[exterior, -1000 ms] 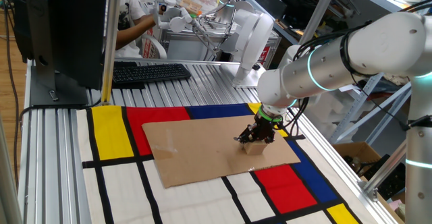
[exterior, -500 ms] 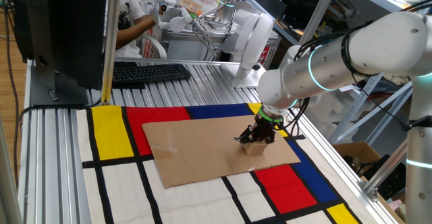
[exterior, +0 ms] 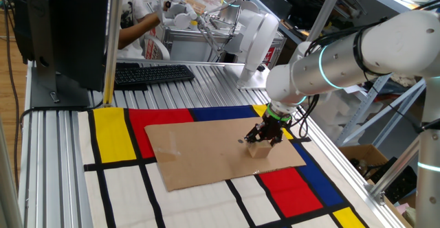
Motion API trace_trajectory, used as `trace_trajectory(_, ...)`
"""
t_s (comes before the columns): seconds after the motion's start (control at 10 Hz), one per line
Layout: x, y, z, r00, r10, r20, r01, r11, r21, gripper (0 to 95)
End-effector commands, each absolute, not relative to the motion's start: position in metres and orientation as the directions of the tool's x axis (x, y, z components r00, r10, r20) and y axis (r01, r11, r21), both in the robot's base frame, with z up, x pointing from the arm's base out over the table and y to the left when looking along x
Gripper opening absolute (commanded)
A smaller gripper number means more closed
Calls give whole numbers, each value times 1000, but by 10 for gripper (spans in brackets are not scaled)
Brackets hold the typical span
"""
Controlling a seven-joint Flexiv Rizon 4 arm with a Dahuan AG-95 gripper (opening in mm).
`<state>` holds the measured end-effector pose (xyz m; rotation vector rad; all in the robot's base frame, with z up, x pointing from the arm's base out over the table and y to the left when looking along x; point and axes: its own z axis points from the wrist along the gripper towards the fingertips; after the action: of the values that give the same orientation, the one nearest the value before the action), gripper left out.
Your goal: Hold a small block with the gripper and sweep it from left to right on the table
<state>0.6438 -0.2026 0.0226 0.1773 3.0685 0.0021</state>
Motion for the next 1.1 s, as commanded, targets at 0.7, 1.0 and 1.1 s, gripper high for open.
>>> trace_trajectory(0.7,636,-210,61,-992,110,-58,108,993,39,760)
trace_trajectory(1.0,631,-218,74,-994,103,-41,101,994,42,760)
trace_trajectory(1.1,630,-220,77,-994,98,-40,96,995,37,570)
